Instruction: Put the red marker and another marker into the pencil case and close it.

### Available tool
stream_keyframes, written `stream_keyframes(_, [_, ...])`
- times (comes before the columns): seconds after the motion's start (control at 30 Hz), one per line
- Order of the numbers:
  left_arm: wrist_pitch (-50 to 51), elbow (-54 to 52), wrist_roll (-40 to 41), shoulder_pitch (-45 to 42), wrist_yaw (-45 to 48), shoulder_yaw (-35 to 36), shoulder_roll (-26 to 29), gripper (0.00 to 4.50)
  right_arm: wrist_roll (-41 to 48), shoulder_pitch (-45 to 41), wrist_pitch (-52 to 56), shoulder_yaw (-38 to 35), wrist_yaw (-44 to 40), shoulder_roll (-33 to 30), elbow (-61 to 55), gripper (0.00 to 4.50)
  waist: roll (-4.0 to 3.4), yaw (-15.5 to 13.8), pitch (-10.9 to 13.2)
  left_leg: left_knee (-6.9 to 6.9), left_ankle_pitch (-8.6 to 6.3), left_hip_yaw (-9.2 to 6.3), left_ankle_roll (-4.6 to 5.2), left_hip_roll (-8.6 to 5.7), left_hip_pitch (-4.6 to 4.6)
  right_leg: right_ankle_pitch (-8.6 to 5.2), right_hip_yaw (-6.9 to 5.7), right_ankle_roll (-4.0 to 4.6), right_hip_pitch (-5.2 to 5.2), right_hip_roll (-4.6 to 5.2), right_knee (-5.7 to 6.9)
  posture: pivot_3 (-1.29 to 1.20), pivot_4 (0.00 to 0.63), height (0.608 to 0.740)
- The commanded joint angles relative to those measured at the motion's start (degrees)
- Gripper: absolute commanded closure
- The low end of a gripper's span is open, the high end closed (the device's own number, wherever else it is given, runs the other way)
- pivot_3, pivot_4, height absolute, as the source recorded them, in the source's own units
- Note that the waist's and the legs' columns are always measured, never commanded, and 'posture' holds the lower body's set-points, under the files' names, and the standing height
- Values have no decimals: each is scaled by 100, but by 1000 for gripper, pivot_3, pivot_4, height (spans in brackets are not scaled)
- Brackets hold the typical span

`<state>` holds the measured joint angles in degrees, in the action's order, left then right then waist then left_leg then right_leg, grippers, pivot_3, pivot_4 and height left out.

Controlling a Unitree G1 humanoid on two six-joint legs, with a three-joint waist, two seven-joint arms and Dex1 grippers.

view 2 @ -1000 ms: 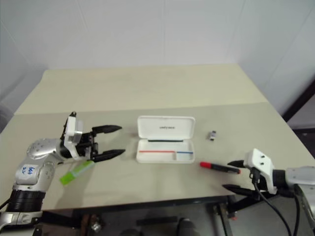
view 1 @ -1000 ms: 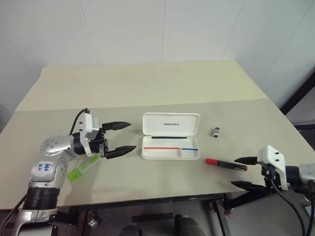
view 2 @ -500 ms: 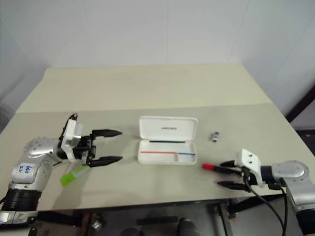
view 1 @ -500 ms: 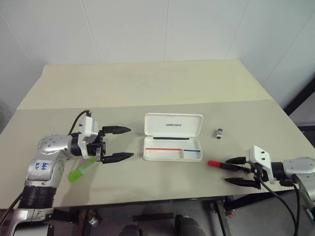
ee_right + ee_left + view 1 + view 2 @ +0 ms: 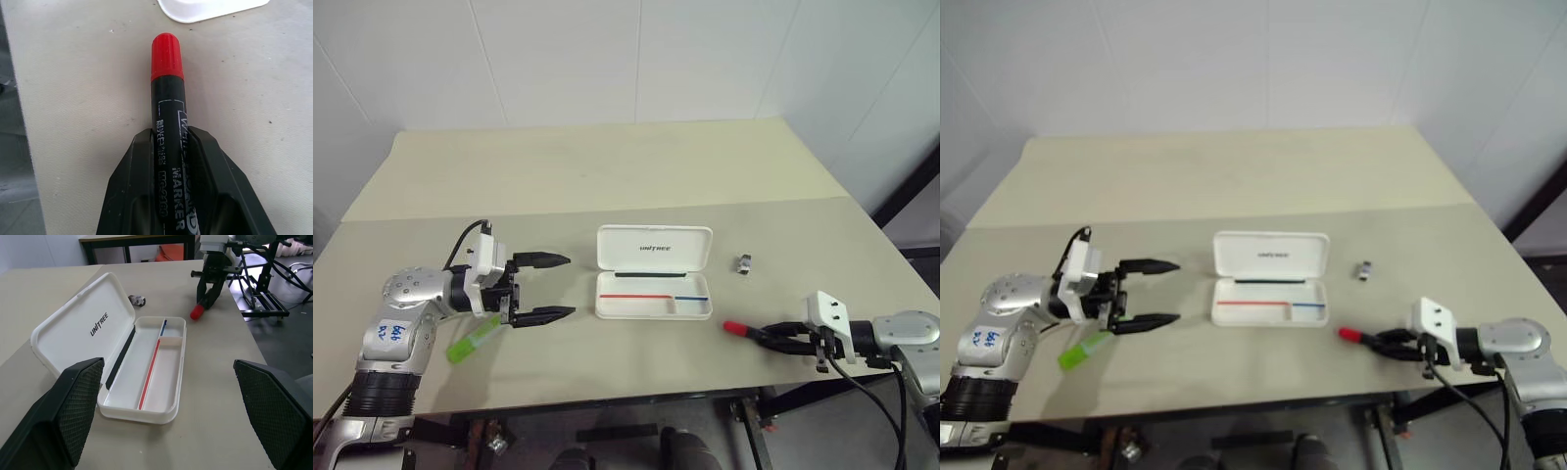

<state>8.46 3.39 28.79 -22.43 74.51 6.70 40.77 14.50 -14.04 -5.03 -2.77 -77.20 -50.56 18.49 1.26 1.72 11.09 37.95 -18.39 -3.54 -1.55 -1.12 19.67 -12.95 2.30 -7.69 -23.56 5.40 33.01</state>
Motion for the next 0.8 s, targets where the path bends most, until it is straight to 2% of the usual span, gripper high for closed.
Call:
stream_keyframes(0.03, [-248, 200, -81, -237, 129, 100, 147, 0, 154, -325, -10, -272, 31, -155, -155, 3901, -3, -9, 2, 0, 0, -1, 0, 0, 1, 0, -1, 0, -1, 0, 1, 0, 150, 740])
stream_keyframes(0.23, [-496, 554, -181, -273, 71, 215, 209, 0, 255, -1018, 617, -72, 38, -264, -950, 3901, -15, -6, 9, -7, -2, -5, -1, 2, 9, 7, -5, -14, -13, 0, 0, 0, 150, 740])
stream_keyframes(0.37, [-543, 547, -196, -179, 31, 276, 253, 0, 241, -1469, 1005, 223, 20, -56, -1309, 3901, -17, -18, 10, -9, -3, -13, -3, 4, 53, 9, -13, -17, -55, 0, 1, 0, 150, 740])
stream_keyframes(0.43, [-607, 613, -247, -95, -36, 405, 324, 0, 80, -1892, 1052, 602, 19, 274, -1270, 3901, -16, -8, 9, -8, -3, -13, -4, 4, 76, 9, -13, -17, -84, 1, 8, 0, 150, 740])
stream_keyframes(0.63, [-715, 712, -287, 216, -262, 675, 440, 0, -457, -2748, 636, 1367, -32, 1085, -379, 3901, -20, -11, 12, -15, -3, -6, -6, 4, 90, 8, -11, -16, -103, 2, 10, 0, 150, 740])
stream_keyframes(0.8, [-638, 392, -213, 517, -466, 830, 454, 0, -862, -3358, 22, 1653, 80, 1639, 708, 3901, -21, -14, 12, -20, -4, -8, -5, 4, 96, 8, -15, -15, -108, 3, 28, 0, 150, 740])
